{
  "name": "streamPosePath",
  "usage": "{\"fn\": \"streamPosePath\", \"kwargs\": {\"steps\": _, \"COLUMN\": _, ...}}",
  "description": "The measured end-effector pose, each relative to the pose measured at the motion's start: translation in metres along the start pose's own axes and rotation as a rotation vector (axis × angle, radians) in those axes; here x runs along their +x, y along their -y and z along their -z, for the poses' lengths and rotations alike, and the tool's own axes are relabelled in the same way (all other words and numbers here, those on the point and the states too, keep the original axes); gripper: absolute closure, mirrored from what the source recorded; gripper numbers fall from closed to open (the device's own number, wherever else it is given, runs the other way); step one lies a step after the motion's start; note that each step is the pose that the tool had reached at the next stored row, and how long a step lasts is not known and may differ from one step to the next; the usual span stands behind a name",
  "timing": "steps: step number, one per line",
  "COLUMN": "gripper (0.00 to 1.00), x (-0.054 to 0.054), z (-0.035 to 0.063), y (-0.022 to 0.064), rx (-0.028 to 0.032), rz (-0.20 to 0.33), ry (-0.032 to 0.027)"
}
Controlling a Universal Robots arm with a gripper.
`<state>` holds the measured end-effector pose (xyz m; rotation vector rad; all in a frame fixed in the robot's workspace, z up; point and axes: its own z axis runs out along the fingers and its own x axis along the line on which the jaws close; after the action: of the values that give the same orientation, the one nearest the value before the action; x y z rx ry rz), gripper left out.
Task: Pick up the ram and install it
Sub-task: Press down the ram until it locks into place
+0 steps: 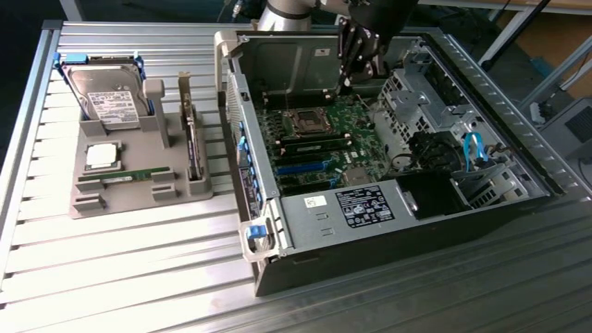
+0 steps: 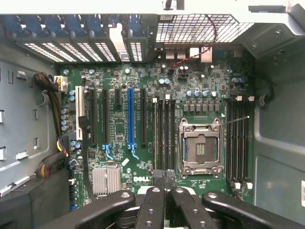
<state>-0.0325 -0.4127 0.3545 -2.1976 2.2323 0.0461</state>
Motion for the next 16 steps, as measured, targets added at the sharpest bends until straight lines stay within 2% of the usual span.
{"fn": "streamPosePath", "kwargs": {"steps": 5, "gripper": 0.90, "x": 0.0000, "z": 0.0000, "y": 0.0000, "rx": 0.0015, "rz": -0.057, "ry": 0.0024}}
{"fn": "streamPosePath", "kwargs": {"steps": 10, "gripper": 0.90, "x": 0.0000, "z": 0.0000, "y": 0.0000, "rx": 0.0036, "rz": -0.141, "ry": 0.0081}}
{"fn": "streamPosePath", "kwargs": {"steps": 16, "gripper": 0.90, "x": 0.0000, "z": 0.0000, "y": 0.0000, "rx": 0.0049, "rz": -0.197, "ry": 0.0137}}
